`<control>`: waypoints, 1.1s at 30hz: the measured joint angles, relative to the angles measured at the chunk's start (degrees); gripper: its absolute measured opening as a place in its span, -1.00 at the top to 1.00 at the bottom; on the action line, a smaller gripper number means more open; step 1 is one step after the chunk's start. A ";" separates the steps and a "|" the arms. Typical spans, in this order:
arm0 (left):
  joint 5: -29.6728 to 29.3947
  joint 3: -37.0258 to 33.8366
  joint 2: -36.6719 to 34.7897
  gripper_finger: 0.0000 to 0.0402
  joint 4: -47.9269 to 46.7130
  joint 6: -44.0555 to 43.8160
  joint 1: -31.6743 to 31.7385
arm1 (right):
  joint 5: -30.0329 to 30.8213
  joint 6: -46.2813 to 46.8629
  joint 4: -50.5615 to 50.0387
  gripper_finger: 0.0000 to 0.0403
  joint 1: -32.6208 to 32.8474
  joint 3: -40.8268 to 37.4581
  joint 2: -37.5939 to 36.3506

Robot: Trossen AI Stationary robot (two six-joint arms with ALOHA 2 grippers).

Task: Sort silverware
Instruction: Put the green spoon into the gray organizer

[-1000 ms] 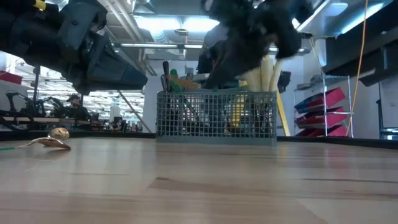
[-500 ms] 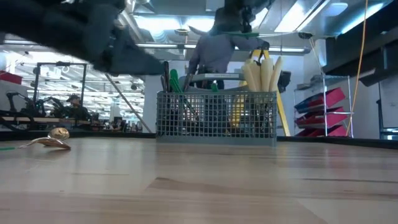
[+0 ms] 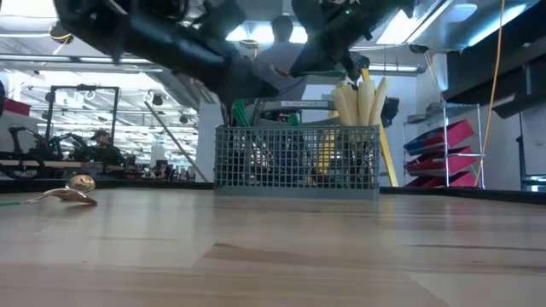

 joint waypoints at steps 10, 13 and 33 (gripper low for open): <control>8.06 0.98 0.00 0.39 -3.83 -6.17 6.31 | 2.95 7.13 8.82 0.93 0.03 -2.83 -0.04; 11.48 1.70 0.00 0.39 -3.89 -8.28 5.67 | 5.50 8.38 8.51 0.92 0.02 -2.83 -0.04; 12.53 2.97 1.70 0.48 -14.29 -17.92 1.19 | 18.90 -10.80 -1.90 0.92 4.65 -2.83 -2.42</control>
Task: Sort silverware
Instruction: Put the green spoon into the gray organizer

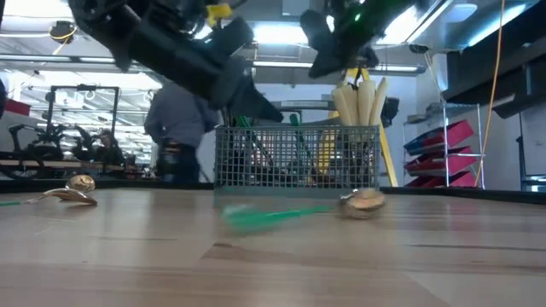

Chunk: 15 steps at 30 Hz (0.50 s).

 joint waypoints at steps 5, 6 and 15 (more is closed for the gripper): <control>-5.36 -0.04 0.02 0.65 -2.01 0.87 -8.07 | -6.79 -18.66 -1.51 0.92 8.99 0.07 -3.01; -5.36 -0.04 0.02 0.68 -1.91 0.83 -9.79 | -10.29 -21.36 -2.74 0.92 11.13 0.08 -3.11; -2.42 -0.04 0.02 0.86 -2.64 -0.20 -21.57 | -23.76 -36.51 -6.58 0.92 27.08 0.05 0.83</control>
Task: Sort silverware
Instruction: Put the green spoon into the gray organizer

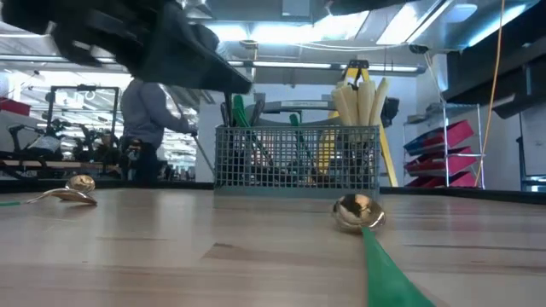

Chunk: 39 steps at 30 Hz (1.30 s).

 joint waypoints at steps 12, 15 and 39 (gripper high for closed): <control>0.10 -0.07 1.33 0.91 -2.31 -8.56 -5.85 | -17.15 -8.03 5.36 0.53 0.35 2.39 13.28; 0.15 -0.09 1.33 0.91 -2.53 -9.44 -6.43 | -21.87 -11.08 5.28 0.38 0.71 3.23 15.74; 3.53 -0.09 1.31 0.91 -3.85 -10.01 -6.21 | -31.78 -30.10 -3.70 0.32 0.38 15.21 31.91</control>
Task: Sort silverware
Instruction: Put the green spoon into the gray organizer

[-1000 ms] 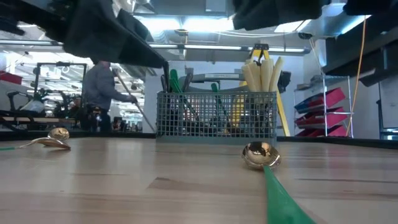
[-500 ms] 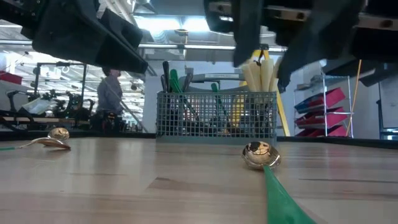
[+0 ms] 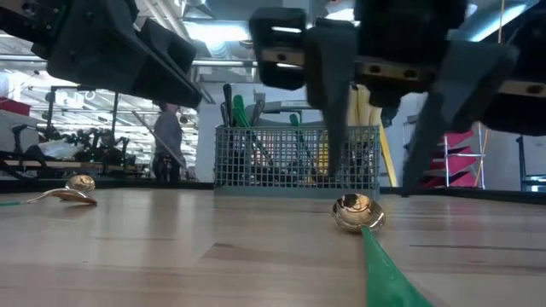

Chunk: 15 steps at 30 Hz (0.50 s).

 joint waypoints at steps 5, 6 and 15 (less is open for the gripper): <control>0.01 0.00 0.00 0.91 -0.44 -0.20 0.26 | -1.44 -0.67 0.00 0.34 -0.84 1.53 2.64; 0.00 0.00 0.00 0.91 -0.48 -0.27 0.26 | -1.62 -0.69 -0.26 0.36 -1.07 1.54 3.04; 0.00 0.00 -0.02 0.91 -0.50 -0.20 0.64 | -1.81 -1.06 -2.12 0.62 -1.42 1.59 4.65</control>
